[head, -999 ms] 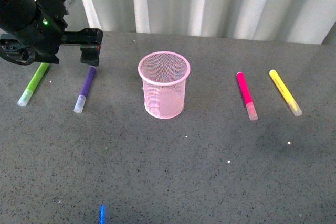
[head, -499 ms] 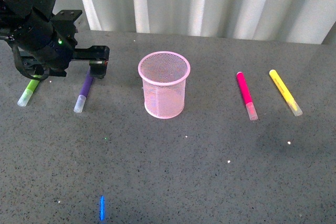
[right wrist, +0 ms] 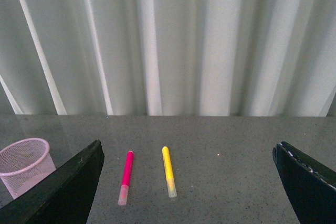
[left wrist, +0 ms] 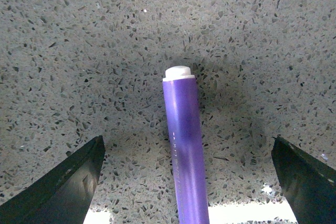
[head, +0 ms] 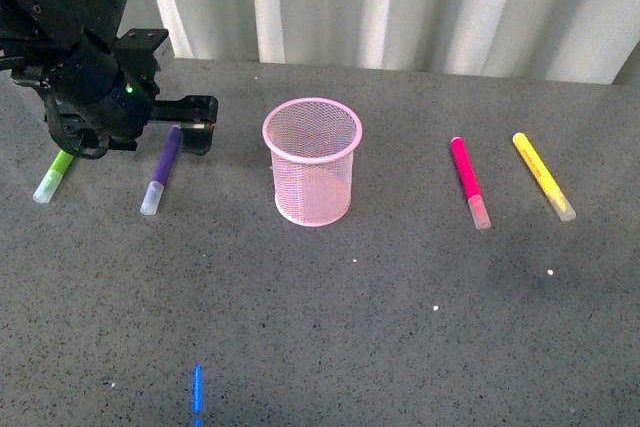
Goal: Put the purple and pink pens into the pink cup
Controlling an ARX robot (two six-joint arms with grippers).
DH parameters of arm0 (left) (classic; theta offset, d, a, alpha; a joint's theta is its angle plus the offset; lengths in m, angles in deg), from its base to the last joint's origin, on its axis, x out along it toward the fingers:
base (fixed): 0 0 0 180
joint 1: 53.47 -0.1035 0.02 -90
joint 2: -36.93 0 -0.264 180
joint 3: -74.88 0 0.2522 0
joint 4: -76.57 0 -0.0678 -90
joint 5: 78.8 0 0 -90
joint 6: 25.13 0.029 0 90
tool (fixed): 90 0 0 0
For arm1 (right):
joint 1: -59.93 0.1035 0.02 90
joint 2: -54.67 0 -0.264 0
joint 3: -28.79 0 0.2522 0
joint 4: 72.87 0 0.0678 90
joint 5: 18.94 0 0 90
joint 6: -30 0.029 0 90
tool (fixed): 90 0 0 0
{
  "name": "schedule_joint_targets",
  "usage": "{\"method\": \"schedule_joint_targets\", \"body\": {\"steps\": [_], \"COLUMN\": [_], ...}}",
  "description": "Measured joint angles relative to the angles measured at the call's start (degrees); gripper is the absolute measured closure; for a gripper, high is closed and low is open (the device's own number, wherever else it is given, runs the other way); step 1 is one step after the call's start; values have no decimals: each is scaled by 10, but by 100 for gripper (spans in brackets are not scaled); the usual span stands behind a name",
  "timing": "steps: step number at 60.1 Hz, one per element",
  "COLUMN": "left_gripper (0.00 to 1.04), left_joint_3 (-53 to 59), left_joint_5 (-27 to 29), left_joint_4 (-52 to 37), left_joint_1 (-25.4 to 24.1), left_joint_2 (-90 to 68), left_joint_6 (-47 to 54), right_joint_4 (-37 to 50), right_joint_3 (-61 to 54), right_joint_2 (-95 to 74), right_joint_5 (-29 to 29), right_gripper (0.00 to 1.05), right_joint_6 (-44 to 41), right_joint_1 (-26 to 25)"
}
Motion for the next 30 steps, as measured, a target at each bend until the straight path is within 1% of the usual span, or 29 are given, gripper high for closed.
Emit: {"method": "schedule_joint_targets", "body": {"steps": [29,30], "left_gripper": [7,8], "left_joint_3": [-26,-26], "left_joint_5": [18,20], "left_joint_4": [4,4], "left_joint_1": [11,11], "left_joint_2": [-19,-19], "left_joint_6": [9,12], "right_joint_4": [0,0], "right_joint_3": [0,0], "right_joint_2": [0,0], "right_joint_5": [0,0], "right_gripper": [7,7], "right_joint_6": [0,0], "right_joint_1": [0,0]}}
